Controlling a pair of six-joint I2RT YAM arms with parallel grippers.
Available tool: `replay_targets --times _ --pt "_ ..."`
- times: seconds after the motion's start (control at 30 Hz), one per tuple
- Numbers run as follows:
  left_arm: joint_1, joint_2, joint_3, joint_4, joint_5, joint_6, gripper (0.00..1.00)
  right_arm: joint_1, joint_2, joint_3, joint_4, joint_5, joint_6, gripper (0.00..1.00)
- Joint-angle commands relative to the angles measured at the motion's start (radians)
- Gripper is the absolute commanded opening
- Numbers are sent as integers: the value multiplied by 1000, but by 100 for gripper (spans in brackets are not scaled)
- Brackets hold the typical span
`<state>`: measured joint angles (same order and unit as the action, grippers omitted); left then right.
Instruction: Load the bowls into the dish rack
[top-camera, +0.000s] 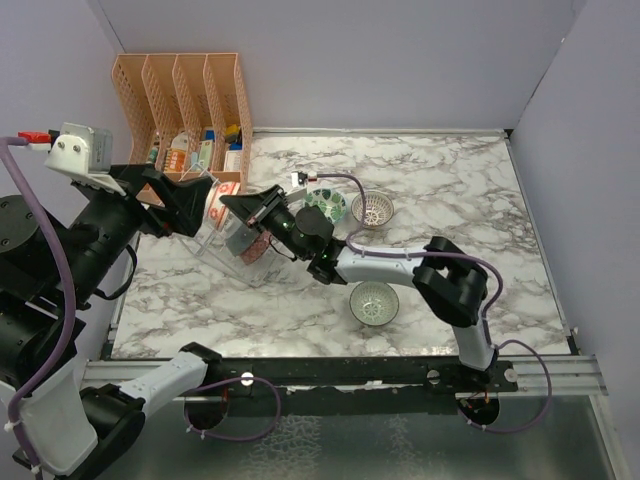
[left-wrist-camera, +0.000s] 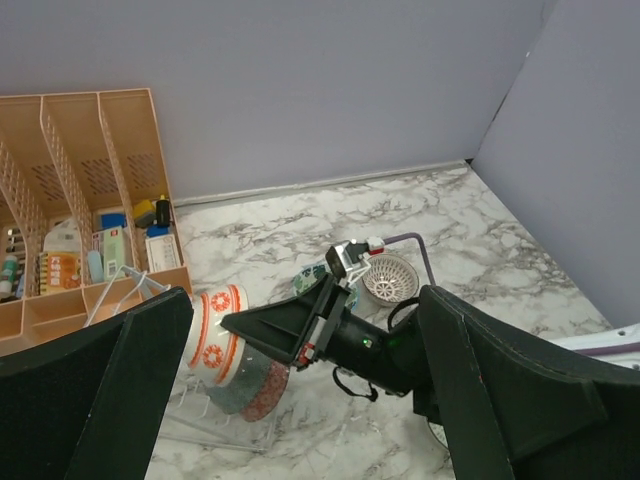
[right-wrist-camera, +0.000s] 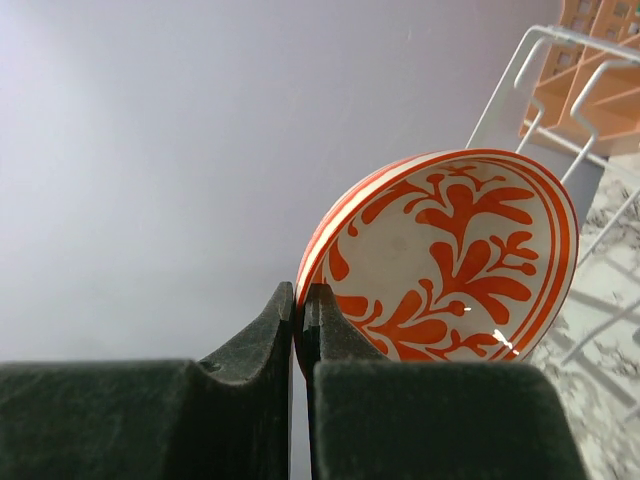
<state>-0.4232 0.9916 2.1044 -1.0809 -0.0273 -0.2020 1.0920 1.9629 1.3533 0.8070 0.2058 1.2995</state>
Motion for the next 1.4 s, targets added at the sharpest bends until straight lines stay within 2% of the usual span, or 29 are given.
replay_targets --times 0.0,0.13,0.4,0.7,1.13,1.37 --pt "-3 -4 12 -9 39 10 99 -33 98 117 279 -61 119 2" --pt "-4 -8 4 -18 44 7 99 -55 165 148 323 -97 154 2" --pt "-3 -15 -30 -24 50 7 99 -55 194 80 332 -98 234 2" --pt "-3 -13 -43 -17 69 9 99 -57 188 21 313 -84 241 2" --pt "-4 -22 -58 -8 86 5 99 -66 254 38 311 -102 269 2" --pt "-3 -23 -63 -11 93 11 99 -69 268 47 284 -109 267 7"
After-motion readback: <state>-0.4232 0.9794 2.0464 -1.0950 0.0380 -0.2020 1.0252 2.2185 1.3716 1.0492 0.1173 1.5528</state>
